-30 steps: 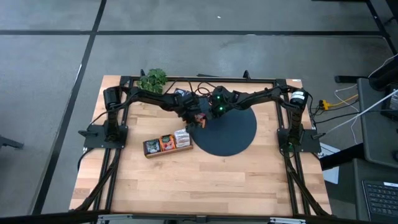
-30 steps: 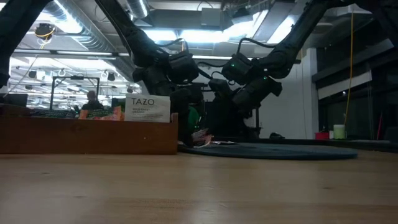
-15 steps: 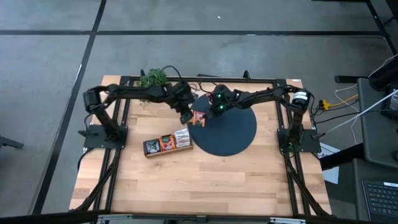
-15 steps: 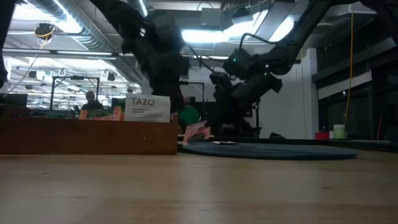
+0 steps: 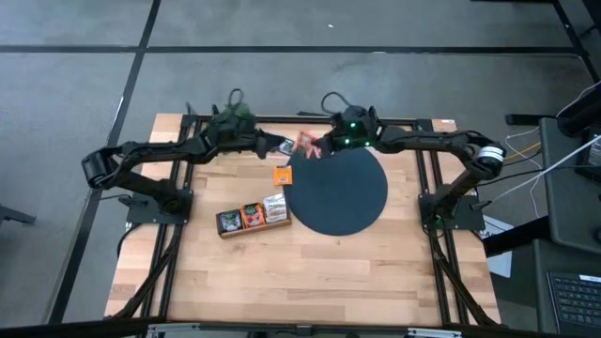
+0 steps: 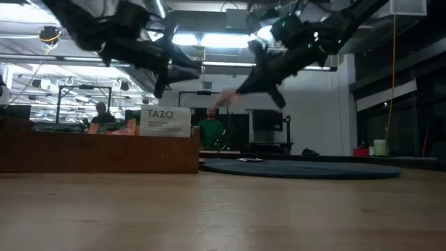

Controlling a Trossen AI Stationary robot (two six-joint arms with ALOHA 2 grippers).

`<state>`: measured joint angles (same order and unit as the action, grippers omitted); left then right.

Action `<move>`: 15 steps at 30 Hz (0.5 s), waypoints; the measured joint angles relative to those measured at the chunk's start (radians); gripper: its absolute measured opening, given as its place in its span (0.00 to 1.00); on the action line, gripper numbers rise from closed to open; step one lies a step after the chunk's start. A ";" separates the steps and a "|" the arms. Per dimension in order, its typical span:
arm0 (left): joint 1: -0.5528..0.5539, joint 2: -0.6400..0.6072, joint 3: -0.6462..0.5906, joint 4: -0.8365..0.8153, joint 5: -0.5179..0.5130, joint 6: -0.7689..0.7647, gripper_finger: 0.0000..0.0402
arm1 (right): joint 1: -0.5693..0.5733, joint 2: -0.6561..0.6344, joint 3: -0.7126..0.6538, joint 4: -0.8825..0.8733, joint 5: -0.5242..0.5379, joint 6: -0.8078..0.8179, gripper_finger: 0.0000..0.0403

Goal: Pick & Place Tea
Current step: Put the orange tea bag into the middle section of the wooden organizer

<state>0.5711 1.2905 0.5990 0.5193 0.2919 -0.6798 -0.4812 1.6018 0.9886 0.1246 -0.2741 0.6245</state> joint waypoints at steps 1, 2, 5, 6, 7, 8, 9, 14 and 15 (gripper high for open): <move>0.001 -0.002 -0.031 0.078 -0.024 -0.057 0.25 | 0.000 -0.020 0.000 0.018 0.026 0.001 0.01; 0.001 -0.002 -0.060 0.149 -0.051 -0.110 0.25 | -0.001 -0.038 0.000 0.045 0.048 0.002 0.01; 0.001 0.002 -0.121 0.328 -0.166 -0.260 0.25 | 0.000 -0.091 0.000 0.126 0.111 0.026 0.00; 0.001 0.002 -0.135 0.384 -0.199 -0.298 0.25 | 0.000 -0.104 0.001 0.158 0.121 0.029 0.00; 0.001 0.002 -0.143 0.431 -0.223 -0.323 0.25 | -0.001 -0.114 0.001 0.182 0.124 0.038 0.00; 0.001 0.003 -0.148 0.471 -0.241 -0.336 0.25 | -0.003 -0.118 0.002 0.216 0.126 0.053 0.00; 0.001 0.003 -0.148 0.511 -0.251 -0.337 0.25 | -0.004 -0.117 0.011 0.236 0.126 0.066 0.00; -0.003 0.003 -0.117 0.607 -0.254 -0.307 0.25 | -0.005 -0.107 0.057 0.244 0.127 0.086 0.01; -0.007 0.003 -0.106 0.607 -0.251 -0.295 0.25 | -0.002 -0.106 0.067 0.245 0.129 0.086 0.01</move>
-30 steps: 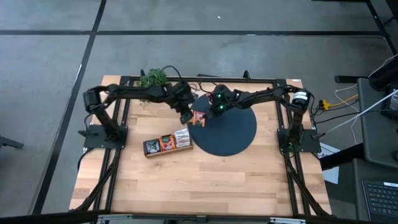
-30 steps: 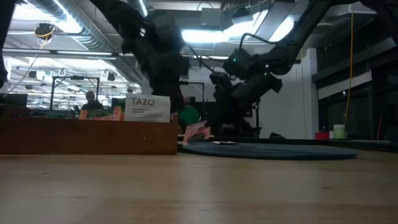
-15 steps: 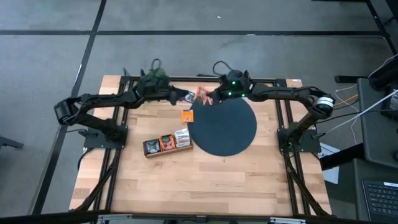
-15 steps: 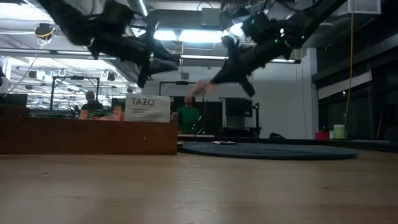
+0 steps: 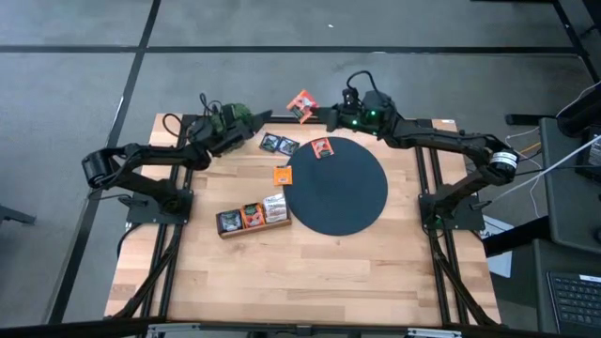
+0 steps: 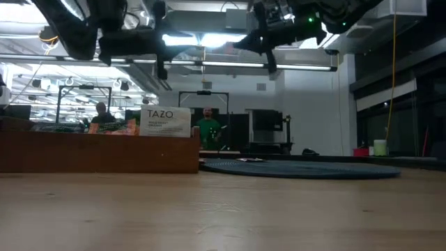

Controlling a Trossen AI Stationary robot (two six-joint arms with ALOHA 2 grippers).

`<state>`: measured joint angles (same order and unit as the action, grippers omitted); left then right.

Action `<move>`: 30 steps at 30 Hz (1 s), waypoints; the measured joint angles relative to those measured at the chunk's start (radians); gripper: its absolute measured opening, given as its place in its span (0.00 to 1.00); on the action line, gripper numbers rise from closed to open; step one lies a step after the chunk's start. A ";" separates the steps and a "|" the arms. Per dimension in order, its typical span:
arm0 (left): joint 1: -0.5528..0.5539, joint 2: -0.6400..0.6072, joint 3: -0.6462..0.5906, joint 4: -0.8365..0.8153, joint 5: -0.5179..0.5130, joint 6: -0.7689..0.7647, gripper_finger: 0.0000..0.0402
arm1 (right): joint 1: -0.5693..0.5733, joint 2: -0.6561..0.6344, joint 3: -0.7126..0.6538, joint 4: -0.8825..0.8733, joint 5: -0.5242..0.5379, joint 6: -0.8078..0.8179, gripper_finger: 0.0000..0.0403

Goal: Pick & Place Tea
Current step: Put the orange tea bag into the middle section of the wooden organizer

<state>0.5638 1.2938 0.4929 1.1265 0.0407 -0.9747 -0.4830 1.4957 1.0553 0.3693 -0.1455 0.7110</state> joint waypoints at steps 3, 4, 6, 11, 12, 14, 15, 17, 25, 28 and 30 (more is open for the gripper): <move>-0.020 0.000 0.022 -0.002 0.001 0.047 0.25 | 0.010 0.000 0.028 0.009 0.019 0.007 0.01; -0.027 0.000 0.028 -0.002 0.002 0.064 0.25 | 0.012 0.000 0.037 0.009 0.020 0.007 0.01; -0.040 0.000 0.037 -0.003 0.002 0.089 0.25 | 0.016 0.000 0.060 0.008 0.021 0.005 0.01; -0.058 0.000 0.053 -0.012 -0.023 0.117 0.25 | 0.030 0.000 0.106 0.009 0.033 -0.012 0.01; -0.060 0.000 0.057 -0.012 -0.028 0.124 0.25 | 0.030 0.000 0.112 0.009 0.037 -0.012 0.01; -0.060 0.001 0.066 -0.011 -0.029 0.132 0.25 | 0.036 0.000 0.117 0.009 0.041 -0.012 0.01; -0.060 0.001 0.072 -0.010 -0.029 0.133 0.25 | 0.037 0.000 0.118 0.009 0.044 -0.011 0.01; -0.060 0.001 0.079 -0.009 -0.031 0.135 0.25 | 0.043 0.001 0.118 0.007 0.048 -0.009 0.01; -0.066 0.025 0.117 -0.007 -0.006 0.152 0.25 | 0.072 0.014 0.118 0.026 0.076 -0.002 0.01; -0.079 0.062 0.147 -0.007 0.009 0.170 0.25 | 0.077 0.045 0.118 0.067 0.072 0.022 0.01; -0.085 0.081 0.163 -0.009 0.017 0.176 0.25 | 0.081 0.058 0.118 0.080 0.062 0.022 0.01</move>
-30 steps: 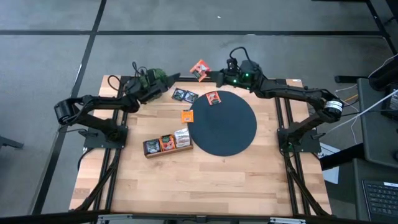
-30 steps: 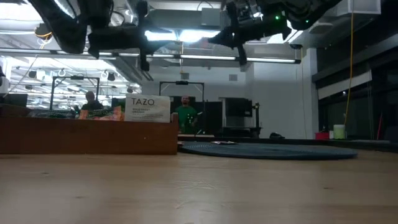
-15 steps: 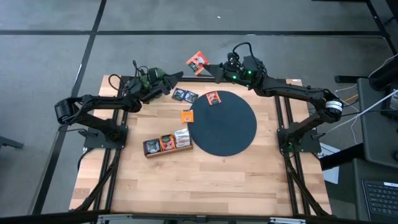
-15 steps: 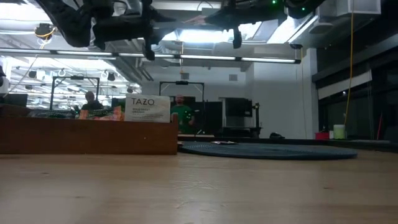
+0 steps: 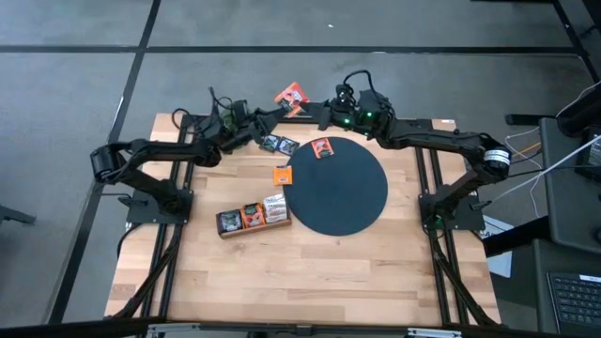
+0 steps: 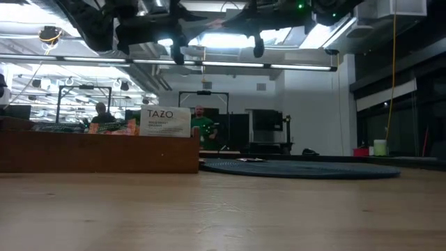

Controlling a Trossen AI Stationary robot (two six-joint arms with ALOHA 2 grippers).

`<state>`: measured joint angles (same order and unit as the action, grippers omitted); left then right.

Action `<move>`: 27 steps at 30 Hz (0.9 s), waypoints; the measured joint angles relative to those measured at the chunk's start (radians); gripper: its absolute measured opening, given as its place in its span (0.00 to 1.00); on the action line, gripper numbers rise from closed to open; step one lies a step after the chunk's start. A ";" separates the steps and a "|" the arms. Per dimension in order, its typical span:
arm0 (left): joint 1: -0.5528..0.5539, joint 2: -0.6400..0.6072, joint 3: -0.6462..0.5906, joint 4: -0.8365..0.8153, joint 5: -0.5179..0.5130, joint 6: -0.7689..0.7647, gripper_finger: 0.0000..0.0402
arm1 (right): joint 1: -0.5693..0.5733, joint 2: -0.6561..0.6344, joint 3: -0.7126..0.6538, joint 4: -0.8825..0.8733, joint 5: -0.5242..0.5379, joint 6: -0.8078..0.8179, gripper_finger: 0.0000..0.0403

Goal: Pick & Place Tea
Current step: Put the orange tea bag into the middle section of the wooden organizer

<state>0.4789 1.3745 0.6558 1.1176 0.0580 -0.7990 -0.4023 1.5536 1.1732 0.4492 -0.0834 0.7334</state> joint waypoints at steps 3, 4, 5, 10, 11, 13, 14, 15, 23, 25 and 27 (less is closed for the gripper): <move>0.001 0.010 0.015 0.002 0.017 0.002 0.25 | 0.001 0.006 0.009 0.004 -0.008 -0.002 0.01; 0.003 0.010 0.017 0.002 0.017 0.002 0.25 | 0.001 0.007 0.013 0.004 -0.011 -0.002 0.01; 0.003 0.010 0.017 0.002 0.015 0.002 0.25 | 0.001 0.007 0.018 0.001 -0.012 -0.004 0.01; 0.019 0.011 0.017 0.002 -0.001 0.002 0.25 | 0.001 0.008 0.025 -0.006 -0.025 -0.008 0.01; 0.022 0.011 0.017 0.002 -0.005 0.002 0.25 | 0.000 0.008 0.025 -0.006 -0.032 -0.008 0.01; 0.027 0.011 0.017 0.002 -0.001 0.001 0.25 | 0.001 0.008 0.025 -0.005 -0.035 -0.014 0.01; 0.030 0.011 0.017 0.002 0.012 0.001 0.25 | 0.001 0.008 0.025 -0.005 -0.037 -0.026 0.01; 0.032 0.011 0.017 0.002 0.029 0.001 0.25 | 0.001 0.008 0.025 -0.006 -0.039 -0.031 0.01; 0.034 0.002 0.017 0.002 0.093 -0.025 0.25 | -0.021 0.008 0.025 -0.035 -0.044 -0.058 0.01; 0.035 -0.006 0.017 -0.012 0.092 -0.025 0.25 | -0.028 0.008 0.025 -0.034 -0.044 -0.061 0.01; 0.037 -0.013 0.017 -0.033 0.092 -0.025 0.25 | -0.038 0.008 0.025 -0.042 -0.043 -0.076 0.01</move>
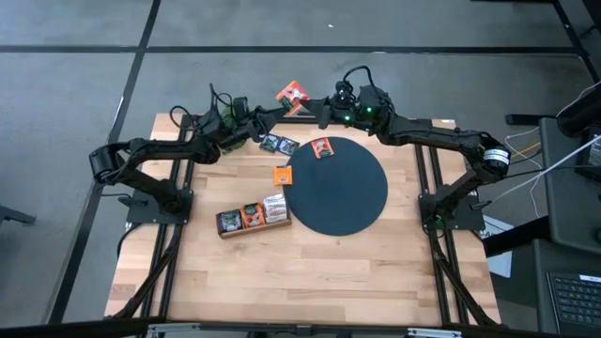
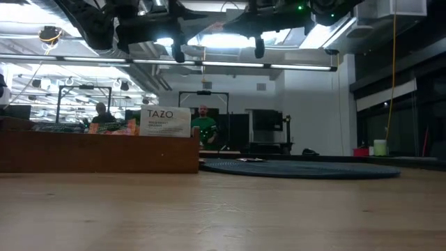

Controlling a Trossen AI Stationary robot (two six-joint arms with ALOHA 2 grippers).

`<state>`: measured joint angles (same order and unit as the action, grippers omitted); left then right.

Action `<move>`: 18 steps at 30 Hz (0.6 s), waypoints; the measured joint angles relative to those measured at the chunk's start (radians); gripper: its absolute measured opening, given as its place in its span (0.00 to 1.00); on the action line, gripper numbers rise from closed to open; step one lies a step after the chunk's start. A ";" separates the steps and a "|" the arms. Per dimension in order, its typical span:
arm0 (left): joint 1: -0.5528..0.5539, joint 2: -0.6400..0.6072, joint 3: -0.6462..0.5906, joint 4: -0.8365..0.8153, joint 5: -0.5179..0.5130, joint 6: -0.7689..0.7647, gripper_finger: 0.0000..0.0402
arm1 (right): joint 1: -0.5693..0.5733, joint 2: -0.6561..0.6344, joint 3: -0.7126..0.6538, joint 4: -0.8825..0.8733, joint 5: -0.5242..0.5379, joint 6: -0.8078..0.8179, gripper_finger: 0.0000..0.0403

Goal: Pick & Place Tea
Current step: Put the orange tea bag into the middle section of the wooden organizer

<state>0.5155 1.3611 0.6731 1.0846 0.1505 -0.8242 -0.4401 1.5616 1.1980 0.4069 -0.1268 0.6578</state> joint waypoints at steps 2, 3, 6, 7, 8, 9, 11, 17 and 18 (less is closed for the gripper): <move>0.004 -0.012 0.000 -0.024 0.000 0.000 0.25 | -0.011 0.000 0.000 -0.015 0.000 -0.008 0.01; 0.005 -0.018 0.000 -0.042 0.000 0.000 0.25 | -0.018 0.000 0.000 -0.021 -0.002 -0.007 0.01; 0.015 -0.034 0.000 -0.129 -0.005 0.007 0.25 | -0.027 -0.003 0.000 -0.020 -0.018 0.000 0.01; 0.018 -0.038 0.000 -0.148 -0.006 0.013 0.25 | -0.028 -0.005 0.000 -0.015 -0.019 0.006 0.01; 0.020 -0.043 0.000 -0.165 -0.009 0.016 0.25 | -0.028 -0.008 0.000 -0.014 -0.021 0.013 0.01; 0.024 -0.046 0.000 -0.179 -0.012 0.016 0.25 | -0.028 -0.010 0.000 -0.014 -0.023 0.014 0.01; 0.031 -0.048 0.000 -0.190 -0.017 0.019 0.25 | -0.027 -0.013 0.000 -0.014 -0.028 0.014 0.01; 0.039 -0.049 0.000 -0.179 -0.029 0.037 0.25 | -0.029 -0.013 0.000 -0.015 -0.033 0.020 0.01; 0.039 -0.049 0.000 -0.178 -0.029 0.037 0.25 | -0.028 -0.013 0.000 -0.015 -0.033 0.020 0.01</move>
<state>0.5545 1.3125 0.6730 0.9069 0.1214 -0.7876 -0.4678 1.5486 1.1980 0.3916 -0.1596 0.6777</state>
